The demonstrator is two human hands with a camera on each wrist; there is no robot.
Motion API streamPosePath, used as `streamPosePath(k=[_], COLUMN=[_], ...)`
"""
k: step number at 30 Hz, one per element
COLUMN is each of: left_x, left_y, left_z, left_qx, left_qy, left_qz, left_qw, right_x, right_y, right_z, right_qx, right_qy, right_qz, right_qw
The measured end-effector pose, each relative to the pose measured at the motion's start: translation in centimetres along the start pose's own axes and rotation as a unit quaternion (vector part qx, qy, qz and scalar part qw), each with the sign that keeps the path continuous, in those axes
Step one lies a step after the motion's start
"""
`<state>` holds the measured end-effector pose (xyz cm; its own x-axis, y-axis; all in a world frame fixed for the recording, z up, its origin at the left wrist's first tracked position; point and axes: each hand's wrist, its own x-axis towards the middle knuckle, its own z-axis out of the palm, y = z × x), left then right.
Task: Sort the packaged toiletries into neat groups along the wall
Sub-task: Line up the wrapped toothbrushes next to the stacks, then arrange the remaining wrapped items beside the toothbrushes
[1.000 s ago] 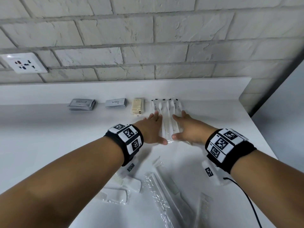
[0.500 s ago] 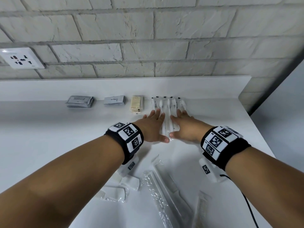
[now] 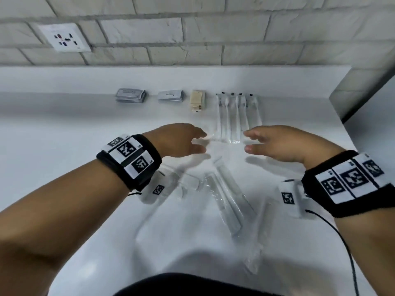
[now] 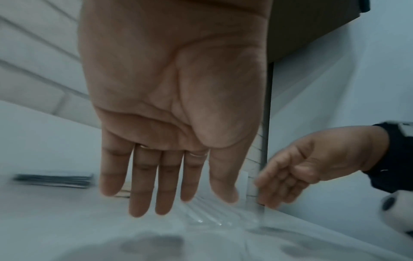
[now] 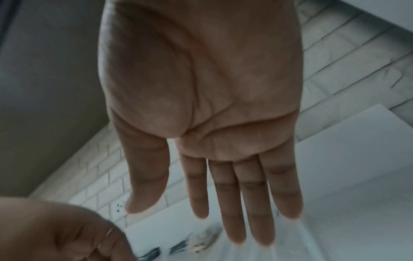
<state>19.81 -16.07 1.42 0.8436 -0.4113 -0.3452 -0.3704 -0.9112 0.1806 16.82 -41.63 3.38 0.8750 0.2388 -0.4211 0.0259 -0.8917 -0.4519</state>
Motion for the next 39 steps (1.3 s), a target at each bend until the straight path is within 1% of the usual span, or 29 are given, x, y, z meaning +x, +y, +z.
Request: streamPosePath(k=[1,3,5,6,8,11,14,16,18,20,22,24,25,26,28,29,31,33,35,37,39], left_x=[-1.4,-3.8,-5.4,-5.9,-6.4,-6.8,-7.3,-7.4,-7.9,-8.5,-9.5,-10.7,-11.1,-11.4,-11.4,-11.3,-11.2,-11.2,-11.1,-10.9,-10.6], left_y=[-0.6,-2.0,-2.5,-2.6,-2.2,-0.8,-0.1,-0.2,-0.2,-0.7,-1.5,-2.2,-2.4,-2.5,-2.2,-2.0,-1.8,-2.0,-2.3,-2.6,-2.8], left_z=[0.2,1.3,2.6,3.4,4.7,5.1,4.8,4.8,4.6,4.0,3.5,3.5,3.9,4.5,5.7,6.1,6.3,6.1,6.1,6.1,6.1], left_qx=[0.007,0.034,0.046,0.048,0.061,0.063,0.073,0.083,0.045,0.002,-0.034,-0.055,-0.051,-0.040,-0.016,0.000,0.039,0.058,0.051,0.043,0.046], left_qy=[-0.002,-0.038,-0.080,-0.082,-0.059,-0.029,-0.031,-0.026,0.003,0.030,0.022,-0.014,-0.028,-0.035,-0.036,-0.030,-0.020,-0.024,-0.036,-0.043,-0.044], left_qz=[-0.015,-0.044,-0.054,-0.060,-0.071,-0.082,-0.091,-0.094,-0.093,-0.086,-0.094,-0.116,-0.126,-0.133,-0.141,-0.141,-0.147,-0.159,-0.150,-0.130,-0.112], left_qw=[1.000,0.998,0.994,0.994,0.994,0.994,0.993,0.992,0.995,0.996,0.995,0.992,0.990,0.990,0.989,0.990,0.988,0.985,0.987,0.990,0.992], right_x=[-1.3,-3.6,-4.9,-5.1,-5.0,-4.0,-3.5,-3.5,-3.5,-3.6,-3.3,-3.6,-3.9,-4.1,-4.4,-4.4,-4.1,-4.1,-4.3,-4.7,-4.6], right_y=[-0.3,-1.3,-2.5,-3.2,-4.4,-5.4,-5.9,-6.4,-6.7,-6.9,-6.8,-7.3,-7.5,-7.7,-7.9,-8.0,-7.8,-8.1,-8.9,-9.7,-9.9], right_z=[0.5,1.8,3.2,3.9,5.6,8.3,9.6,9.6,9.7,10.0,10.3,10.0,9.8,9.6,9.3,9.3,9.5,9.6,9.6,10.5,11.9], right_qx=[0.009,0.010,-0.031,-0.069,-0.130,-0.163,-0.135,-0.136,-0.190,-0.239,-0.267,-0.292,-0.290,-0.267,-0.238,-0.258,-0.298,-0.278,-0.268,-0.254,-0.251], right_qy=[-0.011,-0.025,-0.032,-0.035,-0.037,-0.012,0.007,-0.008,-0.037,-0.036,-0.030,-0.039,-0.035,-0.044,-0.075,-0.087,-0.072,-0.038,-0.034,-0.062,-0.067], right_qz=[0.000,0.012,0.029,0.034,0.039,0.062,0.105,0.109,0.103,0.114,0.108,0.092,0.102,0.121,0.128,0.126,0.127,0.115,0.103,0.120,0.114], right_qw=[1.000,1.000,0.999,0.996,0.990,0.985,0.985,0.985,0.976,0.964,0.957,0.951,0.951,0.955,0.960,0.954,0.943,0.953,0.957,0.958,0.959])
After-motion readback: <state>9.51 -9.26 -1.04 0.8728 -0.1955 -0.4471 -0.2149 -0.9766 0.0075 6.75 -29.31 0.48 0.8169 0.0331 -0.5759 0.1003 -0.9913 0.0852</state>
